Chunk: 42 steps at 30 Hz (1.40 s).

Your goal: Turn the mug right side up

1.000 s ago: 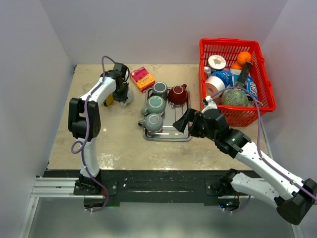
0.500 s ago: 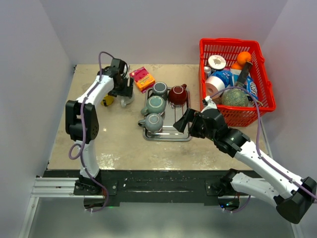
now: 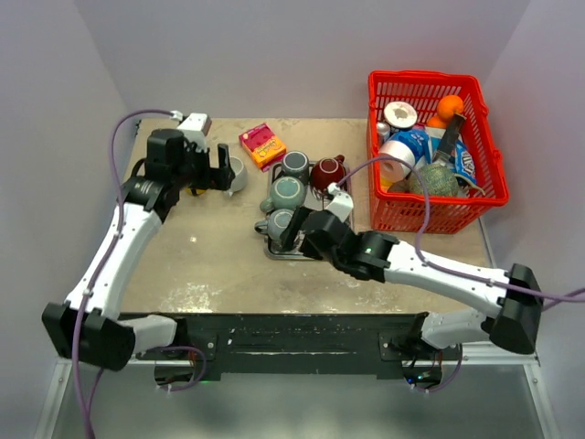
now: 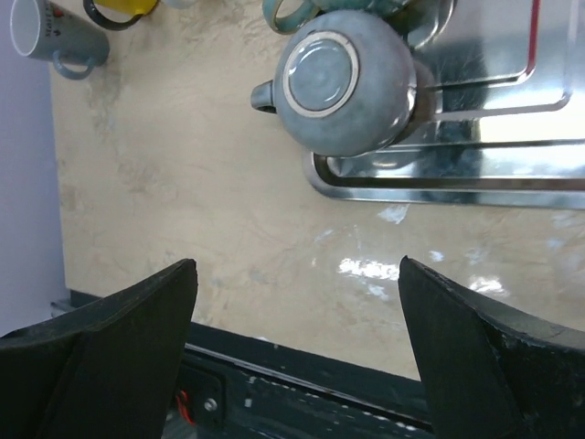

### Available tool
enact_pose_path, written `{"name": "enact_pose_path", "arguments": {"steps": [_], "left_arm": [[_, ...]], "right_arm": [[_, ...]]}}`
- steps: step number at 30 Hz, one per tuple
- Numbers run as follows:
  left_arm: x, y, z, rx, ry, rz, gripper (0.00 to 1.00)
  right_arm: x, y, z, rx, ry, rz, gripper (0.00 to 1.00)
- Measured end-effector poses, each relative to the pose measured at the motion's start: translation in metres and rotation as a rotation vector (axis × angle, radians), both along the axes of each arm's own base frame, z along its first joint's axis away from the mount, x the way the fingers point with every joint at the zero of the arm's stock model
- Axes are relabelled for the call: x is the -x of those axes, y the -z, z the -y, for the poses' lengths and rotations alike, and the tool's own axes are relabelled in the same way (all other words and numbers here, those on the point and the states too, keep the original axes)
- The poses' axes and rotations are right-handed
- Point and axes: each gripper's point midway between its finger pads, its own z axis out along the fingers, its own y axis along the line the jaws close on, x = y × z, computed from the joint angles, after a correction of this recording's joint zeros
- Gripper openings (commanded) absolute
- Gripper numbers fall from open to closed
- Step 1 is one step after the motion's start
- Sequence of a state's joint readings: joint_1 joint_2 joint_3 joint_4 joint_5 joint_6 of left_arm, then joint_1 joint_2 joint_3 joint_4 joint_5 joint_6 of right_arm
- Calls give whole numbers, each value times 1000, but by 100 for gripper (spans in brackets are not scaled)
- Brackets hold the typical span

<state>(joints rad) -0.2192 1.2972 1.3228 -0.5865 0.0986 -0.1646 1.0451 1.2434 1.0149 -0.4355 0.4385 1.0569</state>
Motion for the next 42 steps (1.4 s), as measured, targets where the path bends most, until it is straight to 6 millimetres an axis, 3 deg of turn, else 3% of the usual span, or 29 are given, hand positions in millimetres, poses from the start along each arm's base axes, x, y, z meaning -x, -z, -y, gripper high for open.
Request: {"name": "enact_pose_path", "arguments": {"steps": [5, 7, 13, 17, 22, 27, 34, 42], "left_arm": [[40, 6, -4, 30, 22, 72, 99], [54, 9, -8, 36, 22, 107, 99], [66, 16, -26, 24, -55, 244, 99], [79, 25, -42, 13, -127, 315, 99], [79, 3, -50, 33, -172, 428, 99], [79, -4, -69, 24, -283, 464, 99], [95, -20, -107, 19, -493, 548, 99], [87, -2, -114, -17, -547, 482, 99]], "right_arm": [[-3, 10, -41, 2, 123, -45, 96], [-11, 9, -62, -18, 183, -70, 88], [-36, 11, -97, -75, 388, -147, 81], [-44, 27, -101, -85, 518, -202, 81], [-52, 67, -91, -16, 630, -260, 79], [-62, 99, -80, 44, 696, -297, 75], [-79, 104, -69, 25, 755, -327, 75], [-87, 113, -79, 12, 762, -362, 76]]}}
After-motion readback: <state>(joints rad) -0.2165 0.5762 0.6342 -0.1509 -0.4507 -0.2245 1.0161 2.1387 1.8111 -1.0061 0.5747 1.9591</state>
